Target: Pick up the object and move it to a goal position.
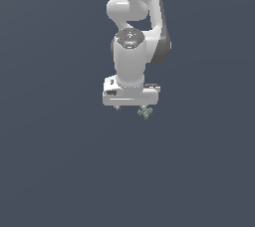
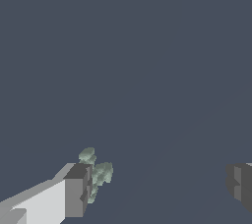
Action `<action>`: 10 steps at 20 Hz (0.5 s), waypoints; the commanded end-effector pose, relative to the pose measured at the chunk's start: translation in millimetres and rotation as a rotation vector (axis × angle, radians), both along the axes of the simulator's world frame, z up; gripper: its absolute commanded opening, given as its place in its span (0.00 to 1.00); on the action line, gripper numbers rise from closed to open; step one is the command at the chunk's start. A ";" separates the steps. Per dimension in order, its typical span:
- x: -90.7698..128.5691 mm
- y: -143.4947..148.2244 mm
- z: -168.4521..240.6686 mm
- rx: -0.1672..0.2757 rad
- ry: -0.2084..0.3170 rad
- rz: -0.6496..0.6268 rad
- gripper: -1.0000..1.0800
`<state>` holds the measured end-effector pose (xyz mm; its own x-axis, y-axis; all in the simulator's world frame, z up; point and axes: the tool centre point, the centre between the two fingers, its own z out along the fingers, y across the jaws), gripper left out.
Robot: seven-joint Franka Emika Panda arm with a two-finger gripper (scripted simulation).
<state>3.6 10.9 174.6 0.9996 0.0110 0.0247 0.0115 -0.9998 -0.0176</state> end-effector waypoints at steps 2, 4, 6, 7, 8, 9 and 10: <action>-0.1 -0.1 0.1 0.000 0.000 0.000 0.96; 0.0 -1.4 -0.9 0.004 0.002 -0.001 0.96; 0.0 -3.8 -2.3 0.010 0.006 -0.001 0.96; 0.0 -5.3 -3.0 0.014 0.009 -0.001 0.96; 0.1 -6.5 -3.6 0.017 0.010 0.000 0.96; 0.1 -7.3 -3.8 0.018 0.011 0.000 0.96; 0.2 -7.8 -3.9 0.019 0.012 0.001 0.96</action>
<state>3.6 4.1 171.1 0.9998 0.0106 0.0145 0.0111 -0.9994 -0.0340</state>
